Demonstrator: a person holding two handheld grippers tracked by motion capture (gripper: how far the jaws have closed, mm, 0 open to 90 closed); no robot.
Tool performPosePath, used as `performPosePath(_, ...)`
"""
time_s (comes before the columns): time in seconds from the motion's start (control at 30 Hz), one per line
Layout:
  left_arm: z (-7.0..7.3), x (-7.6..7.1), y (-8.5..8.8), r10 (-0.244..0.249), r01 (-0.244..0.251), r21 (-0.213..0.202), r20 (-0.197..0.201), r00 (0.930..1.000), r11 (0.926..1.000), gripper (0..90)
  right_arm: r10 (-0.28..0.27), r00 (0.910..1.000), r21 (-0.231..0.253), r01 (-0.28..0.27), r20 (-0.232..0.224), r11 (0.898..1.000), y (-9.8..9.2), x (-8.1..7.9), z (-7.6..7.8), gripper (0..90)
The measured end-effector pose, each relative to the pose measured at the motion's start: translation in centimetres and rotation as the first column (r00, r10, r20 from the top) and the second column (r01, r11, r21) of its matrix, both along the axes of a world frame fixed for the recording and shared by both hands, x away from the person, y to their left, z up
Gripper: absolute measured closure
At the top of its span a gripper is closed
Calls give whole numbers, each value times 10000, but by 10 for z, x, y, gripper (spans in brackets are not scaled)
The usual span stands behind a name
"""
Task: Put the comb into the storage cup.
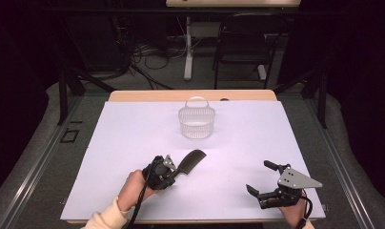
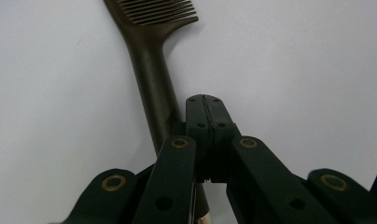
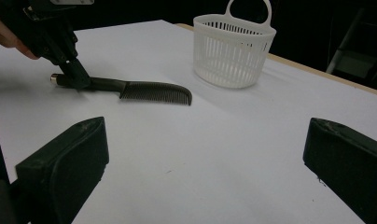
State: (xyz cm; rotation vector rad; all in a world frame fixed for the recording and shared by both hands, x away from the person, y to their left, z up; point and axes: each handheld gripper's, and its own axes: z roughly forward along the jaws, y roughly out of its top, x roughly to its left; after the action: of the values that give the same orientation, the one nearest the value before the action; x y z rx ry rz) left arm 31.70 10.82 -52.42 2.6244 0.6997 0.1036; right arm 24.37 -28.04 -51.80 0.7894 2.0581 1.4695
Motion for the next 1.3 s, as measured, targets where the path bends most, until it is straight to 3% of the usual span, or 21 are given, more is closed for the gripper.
performPosePath(0.57, -1, 7, 3, 260, -282, 453, 484, 9985, 9986, 900, 7, 10000, -30, -7, -6, 10000, 0, 0, 0, 0)
performPosePath(0.73, 0, 7, 4, 154, -161, 227, 309, 9994, 9996, 900, 14, 10000, -32, -14, -8, 10000, 0, 0, 0, 0)
performPosePath(0.87, 6, 1, 6, -31, 36, -413, 115, 9999, 9991, 888, 14, 10000, -10, -14, -3, 10000, 0, 0, 0, 0)
performPosePath(0.9, 7, 0, 7, -82, 89, -479, 161, 9998, 9988, 825, 1, 10000, 5, -1, -38, 10000, 0, 0, 0, 0)
performPosePath(0.93, 9, -1, 7, -122, 129, -618, 109, 9999, 9980, 825, 1, 10000, 5, -1, -38, 10000, 0, 0, 0, 0)
performPosePath(0.97, 12, -2, 9, -63, 72, -810, 114, 9999, 9967, 742, 18, 10000, -18, -18, -64, 10000, 0, 0, 0, 0)
performPosePath(1.07, 14, -3, 12, -88, 94, -1009, 67, 9999, 9949, 674, 38, 10000, -12, -38, -91, 10000, 0, 0, 0, 0)
performPosePath(1.1, 16, -2, 13, -96, 109, -1015, 132, 9999, 9948, 627, 68, 10000, -48, -68, -63, 10000, 1, 1, 0, 0)
performPosePath(1.13, 17, -3, 15, -34, 46, -1080, 113, 9999, 9941, 517, 39, 10000, -76, -40, -69, 10000, 1, 0, 0, 0)
performPosePath(1.2, 20, -4, 17, 30, -5, -1128, 214, 9998, 9936, 475, 59, 10000, -38, -59, -74, 10000, 1, 1, 0, 0)
performPosePath(1.3, 27, -3, 23, 205, -154, -1200, 414, 9989, 9927, 302, 49, 10000, -31, -49, -64, 10000, 1, 1, -1, 0)
